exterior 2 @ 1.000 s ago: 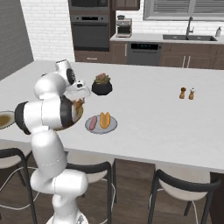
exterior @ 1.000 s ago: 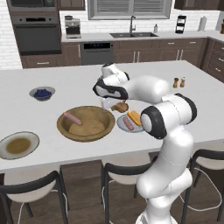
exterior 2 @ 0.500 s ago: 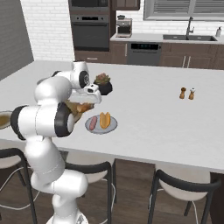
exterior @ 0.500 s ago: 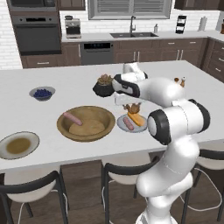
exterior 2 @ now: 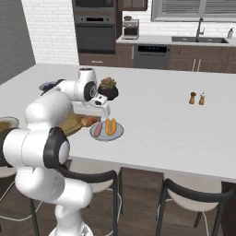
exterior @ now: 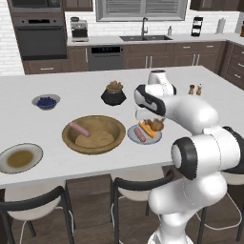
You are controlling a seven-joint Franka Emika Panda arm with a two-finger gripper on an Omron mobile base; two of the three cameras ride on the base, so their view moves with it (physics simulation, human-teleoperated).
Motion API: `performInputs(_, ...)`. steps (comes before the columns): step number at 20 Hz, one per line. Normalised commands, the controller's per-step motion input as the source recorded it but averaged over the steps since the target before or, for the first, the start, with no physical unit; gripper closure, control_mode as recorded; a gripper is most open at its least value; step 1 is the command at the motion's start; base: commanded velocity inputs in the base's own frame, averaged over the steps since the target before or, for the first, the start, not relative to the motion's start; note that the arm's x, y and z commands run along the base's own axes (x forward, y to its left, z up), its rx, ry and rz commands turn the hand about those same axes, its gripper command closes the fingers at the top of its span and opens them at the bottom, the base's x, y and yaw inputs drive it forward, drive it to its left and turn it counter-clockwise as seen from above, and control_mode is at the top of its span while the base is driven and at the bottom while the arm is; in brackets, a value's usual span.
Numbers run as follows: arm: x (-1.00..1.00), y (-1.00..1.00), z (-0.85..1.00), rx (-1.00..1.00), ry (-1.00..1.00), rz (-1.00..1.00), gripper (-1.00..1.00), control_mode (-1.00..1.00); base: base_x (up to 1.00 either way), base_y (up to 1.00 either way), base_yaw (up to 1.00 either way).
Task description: Place one bun and one sausage from the bowl on each plate.
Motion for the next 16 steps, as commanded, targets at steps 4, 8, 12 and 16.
performInputs(4, -0.2, -0.09, 0.0, 0.05, -0.15, -0.01, 1.0, -1.0, 0.0, 0.0, 0.0)
performInputs(8, -0.02, -0.01, 0.0, 0.0, -0.04, 0.0, 1.0, 1.0, -0.01, 0.0, 0.0)
performInputs(12, 0.0, 0.0, 0.0, 0.0, 0.0, 0.0, 1.0, 1.0, -0.12, 0.53, 0.0)
performInputs(16, 0.0, 0.0, 0.0, 0.0, 0.0, 0.0, 1.0, 1.0, -0.32, 0.97, 0.0)
